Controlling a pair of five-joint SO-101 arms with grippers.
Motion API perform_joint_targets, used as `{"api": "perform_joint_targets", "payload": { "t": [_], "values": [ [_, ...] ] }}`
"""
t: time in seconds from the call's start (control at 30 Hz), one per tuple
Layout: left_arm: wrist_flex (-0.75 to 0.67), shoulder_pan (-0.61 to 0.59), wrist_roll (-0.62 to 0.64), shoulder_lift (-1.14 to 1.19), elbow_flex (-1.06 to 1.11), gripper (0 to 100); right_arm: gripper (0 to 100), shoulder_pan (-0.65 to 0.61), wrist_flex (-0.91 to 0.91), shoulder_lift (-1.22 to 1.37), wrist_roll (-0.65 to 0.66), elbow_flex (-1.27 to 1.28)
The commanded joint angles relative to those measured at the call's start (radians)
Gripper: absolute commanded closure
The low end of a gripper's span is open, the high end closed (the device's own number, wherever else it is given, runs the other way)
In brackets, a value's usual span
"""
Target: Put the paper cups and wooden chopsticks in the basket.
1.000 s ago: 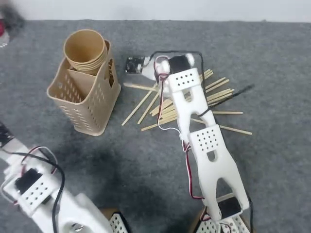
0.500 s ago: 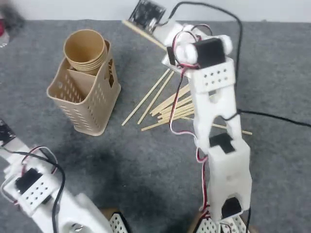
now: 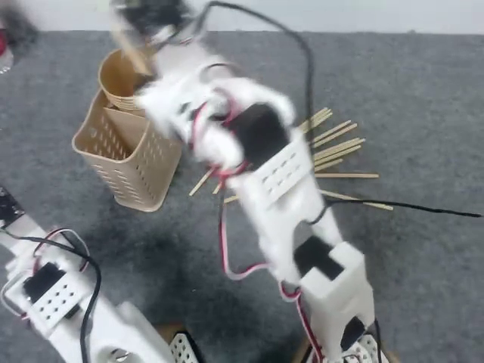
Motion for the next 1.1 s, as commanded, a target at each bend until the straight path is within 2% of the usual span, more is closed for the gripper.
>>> {"api": "perform_joint_targets", "payload": {
  "t": [0.0, 0.1, 0.3, 0.53, 0.63, 0.87, 1.07],
  "values": [
    [-0.018, 0.008, -0.009, -0.017, -0.004, 99, 99.1, -0.105, -0.243, 0.004, -0.015, -0.003],
    [-0.018, 0.008, -0.011, -0.017, -0.004, 99, 99.1, -0.157, -0.329, 0.056, -0.011, -0.008],
    [-0.018, 0.008, -0.012, -0.017, -0.004, 99, 99.1, -0.205, -0.266, 0.131, -0.017, -0.009],
    [-0.018, 0.008, -0.012, -0.017, -0.004, 99, 99.2, -0.197, -0.315, 0.199, -0.006, -0.011],
    [-0.018, 0.008, -0.012, -0.017, -0.004, 99, 99.2, -0.193, -0.343, 0.229, 0.048, -0.011],
    [-0.018, 0.009, -0.043, -0.017, 0.001, 99, 99.2, -0.166, -0.369, 0.275, 0.078, -0.015],
    [-0.018, 0.023, -0.043, -0.017, 0.002, 99, 99.2, -0.162, -0.375, 0.249, 0.115, -0.147]
  ]
}}
